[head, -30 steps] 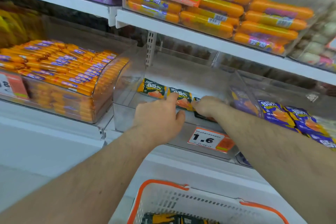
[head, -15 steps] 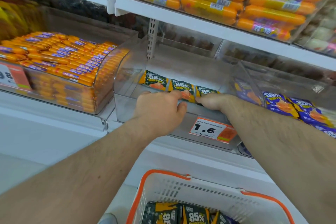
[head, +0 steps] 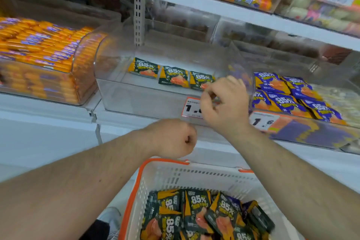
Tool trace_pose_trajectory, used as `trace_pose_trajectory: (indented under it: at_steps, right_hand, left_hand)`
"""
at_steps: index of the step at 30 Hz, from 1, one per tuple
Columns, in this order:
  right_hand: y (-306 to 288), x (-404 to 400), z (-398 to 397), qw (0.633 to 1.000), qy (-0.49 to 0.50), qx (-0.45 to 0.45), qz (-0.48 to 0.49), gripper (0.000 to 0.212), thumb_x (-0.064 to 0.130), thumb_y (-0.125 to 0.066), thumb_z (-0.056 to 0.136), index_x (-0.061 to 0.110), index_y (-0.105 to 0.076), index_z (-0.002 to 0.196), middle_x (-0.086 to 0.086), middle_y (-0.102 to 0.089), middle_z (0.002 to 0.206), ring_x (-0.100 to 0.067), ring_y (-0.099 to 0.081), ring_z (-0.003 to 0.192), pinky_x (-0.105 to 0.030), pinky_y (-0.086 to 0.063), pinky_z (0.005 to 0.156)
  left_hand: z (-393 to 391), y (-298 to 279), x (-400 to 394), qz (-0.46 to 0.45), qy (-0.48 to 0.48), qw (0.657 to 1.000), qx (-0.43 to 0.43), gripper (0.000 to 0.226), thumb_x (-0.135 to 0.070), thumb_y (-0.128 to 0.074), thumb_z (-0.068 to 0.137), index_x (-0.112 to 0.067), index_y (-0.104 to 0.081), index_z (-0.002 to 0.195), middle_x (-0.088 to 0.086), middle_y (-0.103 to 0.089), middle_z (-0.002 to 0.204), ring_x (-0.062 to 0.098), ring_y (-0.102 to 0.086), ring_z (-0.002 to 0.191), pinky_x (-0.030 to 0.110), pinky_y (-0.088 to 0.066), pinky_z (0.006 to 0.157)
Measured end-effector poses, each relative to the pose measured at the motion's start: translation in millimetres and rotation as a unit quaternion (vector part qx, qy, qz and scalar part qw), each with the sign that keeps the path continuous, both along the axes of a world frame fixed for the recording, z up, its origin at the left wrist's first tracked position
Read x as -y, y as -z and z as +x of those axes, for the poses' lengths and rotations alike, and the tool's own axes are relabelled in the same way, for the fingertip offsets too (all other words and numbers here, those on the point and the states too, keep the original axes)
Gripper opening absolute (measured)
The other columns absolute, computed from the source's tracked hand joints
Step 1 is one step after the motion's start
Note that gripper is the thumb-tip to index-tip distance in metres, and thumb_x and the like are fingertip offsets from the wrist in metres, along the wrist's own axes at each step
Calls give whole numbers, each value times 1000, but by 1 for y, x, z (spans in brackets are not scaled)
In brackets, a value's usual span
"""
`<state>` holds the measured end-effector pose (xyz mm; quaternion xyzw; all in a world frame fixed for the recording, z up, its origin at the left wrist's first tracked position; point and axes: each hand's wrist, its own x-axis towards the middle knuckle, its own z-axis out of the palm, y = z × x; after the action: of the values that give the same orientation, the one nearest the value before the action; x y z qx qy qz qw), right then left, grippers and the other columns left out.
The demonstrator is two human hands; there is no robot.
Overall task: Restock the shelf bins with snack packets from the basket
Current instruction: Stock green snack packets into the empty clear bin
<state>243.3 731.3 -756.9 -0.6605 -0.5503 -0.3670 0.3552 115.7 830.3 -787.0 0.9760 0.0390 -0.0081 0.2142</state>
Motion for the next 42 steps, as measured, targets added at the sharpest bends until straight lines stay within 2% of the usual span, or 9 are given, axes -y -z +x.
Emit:
trace_pose_trajectory:
  at_steps: [7,13,16,19,26,29,31,37,42]
  right_hand:
    - [143,75,-20,954,38,-257,-150,24,18,-52,79,6,-53,59,-2,-49,57,-17,-43,61,-31,-34,57]
    - [237,136,-10,738,241,-379,-504,17,34,-51,94,19,-60,93,1,-60,79,-15,-55,68,-34,-50,61]
    - [266,160,-12,623,272,-387,-623,82,64,-61,81,19,-36,145,-5,-43,147,-25,-50,126,-40,-47,96]
    - [283,176,-18,559,260,-388,-686,122,79,-63,69,17,-5,157,-4,-4,165,-28,-18,149,-50,-24,116]
    - [287,180,-31,587,257,-358,-679,82,49,-67,85,17,-28,149,-6,-23,160,-30,-47,132,-49,-35,108]
    - [269,174,-32,608,219,-289,-706,29,24,-55,89,18,-53,118,-7,-61,121,-28,-63,101,-38,-51,84]
    - [249,164,-28,626,200,-247,-712,16,18,-49,90,16,-59,104,-6,-65,100,-27,-63,89,-37,-53,75]
    - [159,120,1,678,111,-286,-668,13,24,-48,93,18,-59,95,1,-63,82,-16,-60,73,-31,-54,65]
    - [74,90,3,697,-26,-393,-600,31,16,-56,97,35,-53,72,12,-54,75,-10,-52,73,-30,-40,69]
  left_hand:
    - [2,38,19,57,61,974,-211,20,-21,-46,94,-21,-58,78,-2,-60,86,20,-54,81,29,-44,72]
    - [5,55,36,69,80,965,-242,23,-22,-45,97,-20,-52,75,-11,-47,72,6,-45,63,27,-39,66]
    - [6,56,41,76,94,961,-250,14,-25,-45,98,-24,-60,99,-10,-54,86,7,-54,72,22,-39,60]
    - [6,59,39,80,87,956,-268,24,-29,-45,98,-22,-62,112,-5,-62,106,12,-61,84,22,-41,61]
    - [8,58,37,72,82,953,-282,27,-28,-44,99,-23,-63,118,-7,-60,122,11,-59,95,27,-47,84]
    - [8,53,37,69,79,954,-279,29,-25,-42,99,-22,-62,120,-6,-62,120,12,-56,98,28,-42,86]
    - [8,54,36,73,77,955,-278,29,-24,-42,98,-19,-64,116,-2,-64,115,16,-59,100,31,-47,86]
    - [7,52,26,38,33,977,-205,43,-36,-54,96,-21,-49,135,0,-53,134,19,-53,116,36,-46,96]
    - [7,42,23,-170,-20,973,-158,59,-38,-73,85,-19,-49,136,0,-56,135,18,-55,121,38,-45,103]
